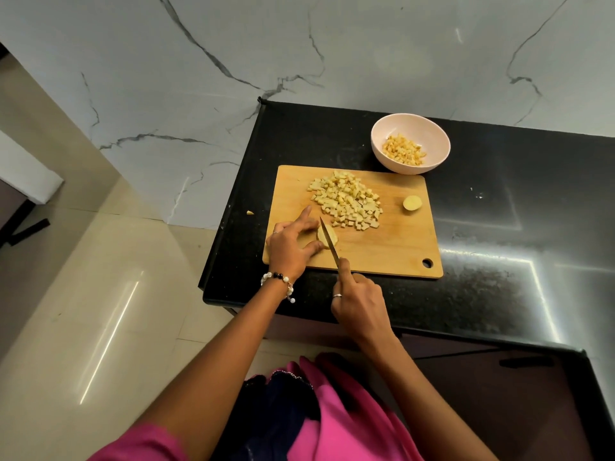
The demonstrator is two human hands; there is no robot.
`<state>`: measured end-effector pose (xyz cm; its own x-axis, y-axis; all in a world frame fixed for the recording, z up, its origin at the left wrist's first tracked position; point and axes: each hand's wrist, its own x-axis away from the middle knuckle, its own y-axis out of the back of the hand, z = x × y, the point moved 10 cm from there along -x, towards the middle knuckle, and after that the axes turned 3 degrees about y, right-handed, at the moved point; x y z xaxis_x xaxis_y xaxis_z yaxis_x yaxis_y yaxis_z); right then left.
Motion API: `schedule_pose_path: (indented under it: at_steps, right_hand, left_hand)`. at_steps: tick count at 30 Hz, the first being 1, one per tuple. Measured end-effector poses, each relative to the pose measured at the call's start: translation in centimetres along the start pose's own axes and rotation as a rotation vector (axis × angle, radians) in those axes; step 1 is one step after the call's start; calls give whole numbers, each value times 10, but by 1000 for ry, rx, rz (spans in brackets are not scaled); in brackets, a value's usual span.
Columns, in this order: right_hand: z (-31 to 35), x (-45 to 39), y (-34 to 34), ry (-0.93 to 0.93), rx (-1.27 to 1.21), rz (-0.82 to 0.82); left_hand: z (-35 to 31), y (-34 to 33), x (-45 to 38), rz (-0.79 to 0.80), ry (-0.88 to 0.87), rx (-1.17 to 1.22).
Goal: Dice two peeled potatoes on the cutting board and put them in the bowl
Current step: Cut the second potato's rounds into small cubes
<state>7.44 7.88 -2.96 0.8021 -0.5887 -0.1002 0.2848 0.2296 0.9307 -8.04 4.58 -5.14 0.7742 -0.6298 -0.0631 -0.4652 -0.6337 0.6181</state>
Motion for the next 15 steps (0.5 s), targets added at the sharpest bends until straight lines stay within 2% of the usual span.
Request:
schedule_pose_path:
  at_steps: [10, 15]
  right_hand:
    - [12, -19, -10, -15, 122, 13]
    - [15, -13, -11, 34, 172, 94]
  left_hand:
    - [0, 4, 2, -77, 14, 31]
    - [1, 4, 2, -85, 49, 29]
